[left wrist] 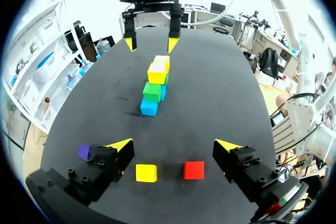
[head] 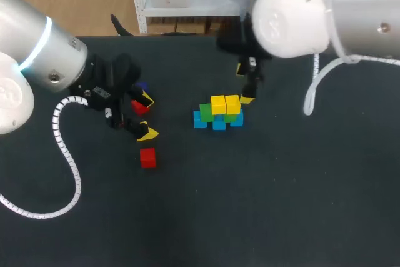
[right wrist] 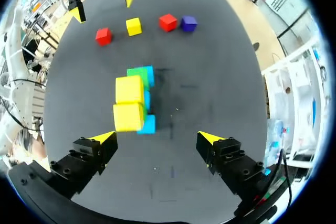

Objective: Place the blue cubes, place green cubes on the blue cubes, place the yellow cubes on the green cubes, then place the red cubes on the yellow cubes, and place purple cube on the red cubes.

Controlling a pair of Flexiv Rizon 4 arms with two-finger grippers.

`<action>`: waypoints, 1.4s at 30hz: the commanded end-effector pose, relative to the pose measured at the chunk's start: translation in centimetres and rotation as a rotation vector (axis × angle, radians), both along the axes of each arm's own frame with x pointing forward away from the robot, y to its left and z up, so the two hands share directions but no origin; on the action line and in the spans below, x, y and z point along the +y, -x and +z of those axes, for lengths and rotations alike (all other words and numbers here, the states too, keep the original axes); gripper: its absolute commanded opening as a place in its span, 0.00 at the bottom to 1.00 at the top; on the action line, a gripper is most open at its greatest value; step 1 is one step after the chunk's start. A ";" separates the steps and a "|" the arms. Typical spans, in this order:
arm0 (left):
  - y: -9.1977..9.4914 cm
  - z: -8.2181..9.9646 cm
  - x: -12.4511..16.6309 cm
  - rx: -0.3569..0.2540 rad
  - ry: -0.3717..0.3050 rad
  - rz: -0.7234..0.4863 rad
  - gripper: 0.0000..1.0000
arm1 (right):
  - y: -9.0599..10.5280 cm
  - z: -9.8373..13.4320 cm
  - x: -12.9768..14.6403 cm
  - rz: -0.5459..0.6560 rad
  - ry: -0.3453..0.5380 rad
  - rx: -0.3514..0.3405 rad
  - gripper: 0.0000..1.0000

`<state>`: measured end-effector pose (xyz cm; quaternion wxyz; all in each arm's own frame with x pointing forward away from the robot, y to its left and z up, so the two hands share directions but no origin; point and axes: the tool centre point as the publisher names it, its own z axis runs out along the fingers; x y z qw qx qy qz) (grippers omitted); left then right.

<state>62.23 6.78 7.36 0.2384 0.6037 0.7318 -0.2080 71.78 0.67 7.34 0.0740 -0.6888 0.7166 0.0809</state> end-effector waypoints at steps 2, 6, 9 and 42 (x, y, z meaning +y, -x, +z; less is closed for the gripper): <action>0.0 -0.1 0.2 -0.002 0.006 -0.003 1.00 | 0.5 0.4 -2.6 -0.029 -0.070 -0.019 1.00; 0.0 -0.1 0.2 -0.002 0.006 -0.003 1.00 | 0.6 0.1 -3.2 -0.039 -0.080 -0.015 0.19; 0.0 -0.1 0.2 -0.002 0.006 -0.003 1.00 | 1.0 0.0 -3.1 -0.029 -0.083 -0.009 0.00; 0.0 -0.1 0.2 -0.002 0.006 -0.003 1.00 | -0.7 0.7 -6.8 -0.022 -0.220 -0.046 1.00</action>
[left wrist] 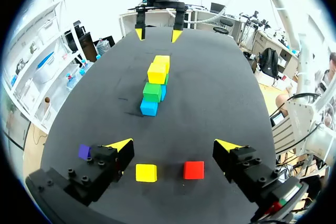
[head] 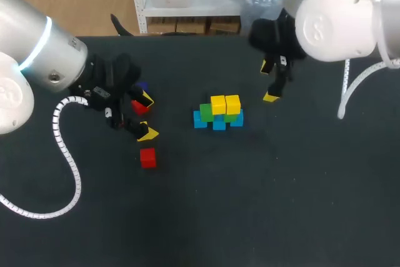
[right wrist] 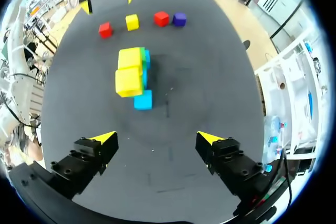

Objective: Place the blue cubes, place green cubes on the blue cubes, place the yellow cubes on the green cubes, then place the red cubes on the yellow cubes, and place purple cube on the red cubes.

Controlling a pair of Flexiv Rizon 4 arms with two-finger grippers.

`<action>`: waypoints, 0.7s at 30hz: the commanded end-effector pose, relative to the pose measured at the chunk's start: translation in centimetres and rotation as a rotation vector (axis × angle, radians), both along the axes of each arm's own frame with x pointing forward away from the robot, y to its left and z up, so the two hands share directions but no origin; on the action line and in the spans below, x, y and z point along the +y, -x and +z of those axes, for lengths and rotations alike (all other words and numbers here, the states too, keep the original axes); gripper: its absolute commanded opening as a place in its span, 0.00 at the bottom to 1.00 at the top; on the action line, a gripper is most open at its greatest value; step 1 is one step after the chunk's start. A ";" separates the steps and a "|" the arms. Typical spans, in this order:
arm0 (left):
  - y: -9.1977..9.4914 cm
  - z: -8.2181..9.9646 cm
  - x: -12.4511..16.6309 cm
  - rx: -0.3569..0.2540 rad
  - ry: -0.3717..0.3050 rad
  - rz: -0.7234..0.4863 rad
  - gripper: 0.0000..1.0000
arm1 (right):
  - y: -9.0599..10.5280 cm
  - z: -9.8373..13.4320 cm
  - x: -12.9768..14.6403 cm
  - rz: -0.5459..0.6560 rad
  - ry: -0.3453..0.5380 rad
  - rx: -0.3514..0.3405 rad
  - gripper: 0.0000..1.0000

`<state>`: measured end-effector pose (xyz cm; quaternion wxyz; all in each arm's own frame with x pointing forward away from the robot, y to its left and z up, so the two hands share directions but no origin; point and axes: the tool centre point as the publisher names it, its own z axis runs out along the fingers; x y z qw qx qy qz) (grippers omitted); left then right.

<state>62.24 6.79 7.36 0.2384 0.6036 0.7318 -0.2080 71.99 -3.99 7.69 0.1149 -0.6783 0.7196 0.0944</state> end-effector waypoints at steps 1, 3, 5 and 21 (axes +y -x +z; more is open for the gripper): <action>0.0 -0.1 0.1 -0.002 0.006 -0.003 1.00 | -0.7 0.5 -2.8 -0.004 -0.212 -0.016 1.00; 0.0 -0.1 0.1 -0.002 0.006 -0.003 1.00 | -0.8 1.1 -3.9 -0.043 -0.338 -0.048 1.00; 0.0 -0.1 0.1 -0.002 0.006 -0.003 1.00 | -0.7 1.5 -4.6 -0.054 -0.406 -0.057 1.00; 0.0 -0.1 0.1 -0.002 0.006 -0.003 1.00 | 2.8 4.6 -5.9 -0.041 -0.584 -0.099 1.00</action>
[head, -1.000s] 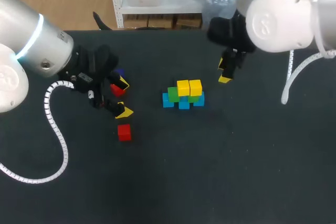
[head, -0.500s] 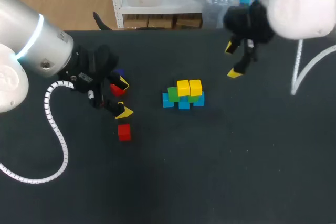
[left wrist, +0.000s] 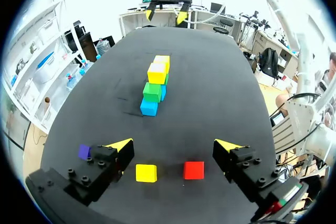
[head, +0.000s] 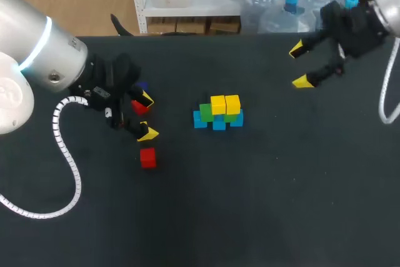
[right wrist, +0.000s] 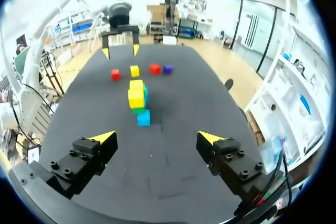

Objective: Place the blue cubes, place green cubes on the blue cubes, place the yellow cubes on the green cubes, then place the red cubes on the yellow cubes, and place purple cube on the red cubes.

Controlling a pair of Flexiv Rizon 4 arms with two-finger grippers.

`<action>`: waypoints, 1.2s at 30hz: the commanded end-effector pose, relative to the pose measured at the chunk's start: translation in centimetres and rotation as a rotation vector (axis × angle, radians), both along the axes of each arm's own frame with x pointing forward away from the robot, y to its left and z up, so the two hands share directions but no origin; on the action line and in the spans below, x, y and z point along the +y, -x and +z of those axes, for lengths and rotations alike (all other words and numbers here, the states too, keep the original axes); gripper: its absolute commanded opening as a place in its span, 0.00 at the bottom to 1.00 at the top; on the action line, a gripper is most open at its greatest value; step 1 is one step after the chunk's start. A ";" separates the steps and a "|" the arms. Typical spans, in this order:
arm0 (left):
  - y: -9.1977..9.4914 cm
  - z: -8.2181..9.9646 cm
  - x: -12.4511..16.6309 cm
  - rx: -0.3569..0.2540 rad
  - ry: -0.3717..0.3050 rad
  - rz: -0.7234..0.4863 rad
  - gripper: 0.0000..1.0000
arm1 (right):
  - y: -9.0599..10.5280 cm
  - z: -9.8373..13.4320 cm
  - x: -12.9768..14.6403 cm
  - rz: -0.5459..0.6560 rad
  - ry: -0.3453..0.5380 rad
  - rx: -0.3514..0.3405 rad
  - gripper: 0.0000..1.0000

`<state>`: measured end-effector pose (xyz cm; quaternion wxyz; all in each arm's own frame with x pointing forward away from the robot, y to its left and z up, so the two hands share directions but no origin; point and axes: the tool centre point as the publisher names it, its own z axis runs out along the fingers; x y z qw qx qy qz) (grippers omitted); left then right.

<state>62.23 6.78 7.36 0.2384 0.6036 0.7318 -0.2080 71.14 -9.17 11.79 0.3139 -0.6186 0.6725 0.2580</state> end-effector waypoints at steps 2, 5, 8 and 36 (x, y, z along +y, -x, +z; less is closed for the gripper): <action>0.0 -0.1 0.1 -0.002 0.006 -0.003 1.00 | 2.5 0.7 -0.6 -0.024 -0.048 -0.027 1.00; 0.0 -0.1 0.1 -0.002 0.006 -0.003 1.00 | 3.3 0.9 -0.5 -0.031 -0.032 -0.023 1.00; 0.0 -0.1 0.1 -0.002 0.006 -0.003 1.00 | 3.9 1.1 -0.2 -0.026 -0.001 -0.014 1.00; -1.0 -0.9 3.6 0.109 -0.181 0.105 1.00 | 4.5 1.3 -0.1 -0.034 0.079 -0.024 1.00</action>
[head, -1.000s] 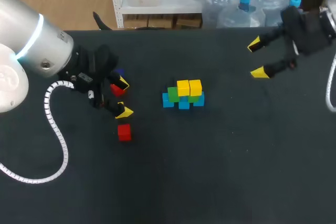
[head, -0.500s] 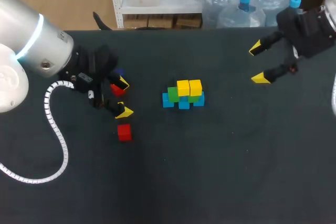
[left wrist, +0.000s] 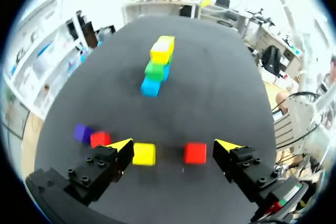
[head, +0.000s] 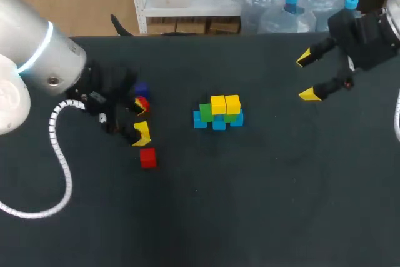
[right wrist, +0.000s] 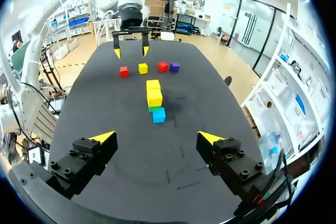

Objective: Place the blue cubes, place green cubes on the blue cubes, place the yellow cubes on the green cubes, then place the red cubes on the yellow cubes, and place purple cube on the red cubes.

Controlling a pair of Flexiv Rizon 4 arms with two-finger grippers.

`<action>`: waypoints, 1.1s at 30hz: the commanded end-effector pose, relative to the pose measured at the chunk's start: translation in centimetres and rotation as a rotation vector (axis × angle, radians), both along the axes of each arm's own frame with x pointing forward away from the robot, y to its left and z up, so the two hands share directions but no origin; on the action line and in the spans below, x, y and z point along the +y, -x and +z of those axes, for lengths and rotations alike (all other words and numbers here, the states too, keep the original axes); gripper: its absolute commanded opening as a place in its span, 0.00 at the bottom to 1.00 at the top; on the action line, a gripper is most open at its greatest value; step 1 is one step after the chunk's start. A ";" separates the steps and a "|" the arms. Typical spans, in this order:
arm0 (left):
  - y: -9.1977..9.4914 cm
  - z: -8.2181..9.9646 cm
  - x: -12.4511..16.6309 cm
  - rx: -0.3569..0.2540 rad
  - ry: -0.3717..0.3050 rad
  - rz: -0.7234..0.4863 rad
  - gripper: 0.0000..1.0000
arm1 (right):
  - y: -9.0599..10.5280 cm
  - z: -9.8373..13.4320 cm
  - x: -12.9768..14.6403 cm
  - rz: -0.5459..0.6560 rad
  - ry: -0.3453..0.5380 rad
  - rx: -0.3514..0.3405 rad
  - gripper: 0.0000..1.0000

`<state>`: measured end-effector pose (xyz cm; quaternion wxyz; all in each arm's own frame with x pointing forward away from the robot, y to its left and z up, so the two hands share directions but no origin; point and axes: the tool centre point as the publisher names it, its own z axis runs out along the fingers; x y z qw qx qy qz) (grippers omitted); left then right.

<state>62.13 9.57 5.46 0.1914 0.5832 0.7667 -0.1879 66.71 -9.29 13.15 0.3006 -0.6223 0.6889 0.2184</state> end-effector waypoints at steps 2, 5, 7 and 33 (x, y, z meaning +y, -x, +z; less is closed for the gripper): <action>-1.6 0.9 1.3 0.036 -0.079 0.070 1.00 | 0.0 0.0 0.0 0.000 -0.002 -0.001 1.00; -2.2 0.4 1.1 0.072 -0.102 0.076 1.00 | 0.0 0.0 0.0 0.000 -0.002 -0.001 1.00; -2.5 -0.2 0.4 0.095 -0.176 0.060 1.00 | 0.0 0.0 0.0 0.000 -0.002 -0.001 1.00; -4.0 -4.1 1.1 0.200 -0.411 0.036 1.00 | 0.0 0.0 0.0 0.000 -0.002 -0.001 1.00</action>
